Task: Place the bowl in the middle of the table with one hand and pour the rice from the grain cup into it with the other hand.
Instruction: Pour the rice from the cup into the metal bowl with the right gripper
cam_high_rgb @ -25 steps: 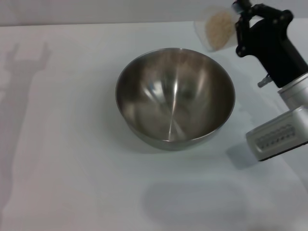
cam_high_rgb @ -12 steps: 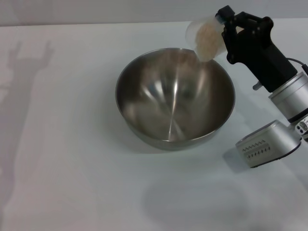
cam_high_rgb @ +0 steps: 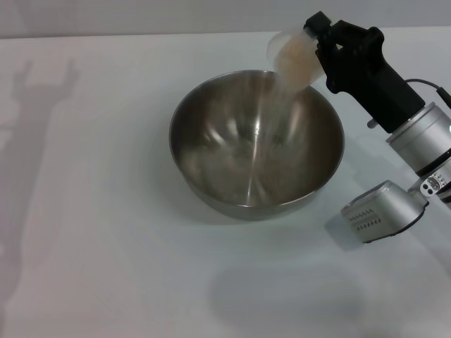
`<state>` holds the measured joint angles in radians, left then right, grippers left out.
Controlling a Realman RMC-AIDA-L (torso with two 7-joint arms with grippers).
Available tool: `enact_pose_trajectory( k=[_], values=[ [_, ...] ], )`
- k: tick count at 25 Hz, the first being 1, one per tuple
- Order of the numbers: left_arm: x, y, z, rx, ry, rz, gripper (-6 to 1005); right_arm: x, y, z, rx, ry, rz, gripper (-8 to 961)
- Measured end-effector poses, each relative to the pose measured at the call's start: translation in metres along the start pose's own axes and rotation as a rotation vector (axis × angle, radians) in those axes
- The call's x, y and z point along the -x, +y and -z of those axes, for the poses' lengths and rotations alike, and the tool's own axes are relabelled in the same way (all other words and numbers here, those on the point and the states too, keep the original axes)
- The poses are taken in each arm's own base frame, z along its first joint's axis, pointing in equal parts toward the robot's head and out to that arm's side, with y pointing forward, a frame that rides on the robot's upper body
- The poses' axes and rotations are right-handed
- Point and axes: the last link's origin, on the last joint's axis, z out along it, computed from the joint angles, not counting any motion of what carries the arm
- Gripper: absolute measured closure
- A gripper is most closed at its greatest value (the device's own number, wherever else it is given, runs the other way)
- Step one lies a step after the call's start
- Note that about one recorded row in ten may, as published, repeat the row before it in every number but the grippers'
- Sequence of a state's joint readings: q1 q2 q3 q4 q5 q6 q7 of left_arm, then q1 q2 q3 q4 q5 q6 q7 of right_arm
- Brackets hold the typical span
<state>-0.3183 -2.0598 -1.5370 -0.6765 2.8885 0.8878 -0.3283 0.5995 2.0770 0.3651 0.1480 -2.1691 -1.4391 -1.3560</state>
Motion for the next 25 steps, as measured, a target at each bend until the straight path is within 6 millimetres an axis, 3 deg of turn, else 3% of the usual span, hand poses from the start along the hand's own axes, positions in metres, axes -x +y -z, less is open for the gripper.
enact_pose_trajectory(
  k=[13,25],
  values=[
    [-0.0003,0.0005,-0.0004,0.001,0.002,0.001,141,0.0094,0.0001,-0.0059,0.009,-0.110,0.119,937],
    [-0.0007,0.0040,-0.0011,0.011,0.004,0.014,141,0.0049,0.0029,-0.0094,0.048,-0.200,0.233,936]
  ],
)
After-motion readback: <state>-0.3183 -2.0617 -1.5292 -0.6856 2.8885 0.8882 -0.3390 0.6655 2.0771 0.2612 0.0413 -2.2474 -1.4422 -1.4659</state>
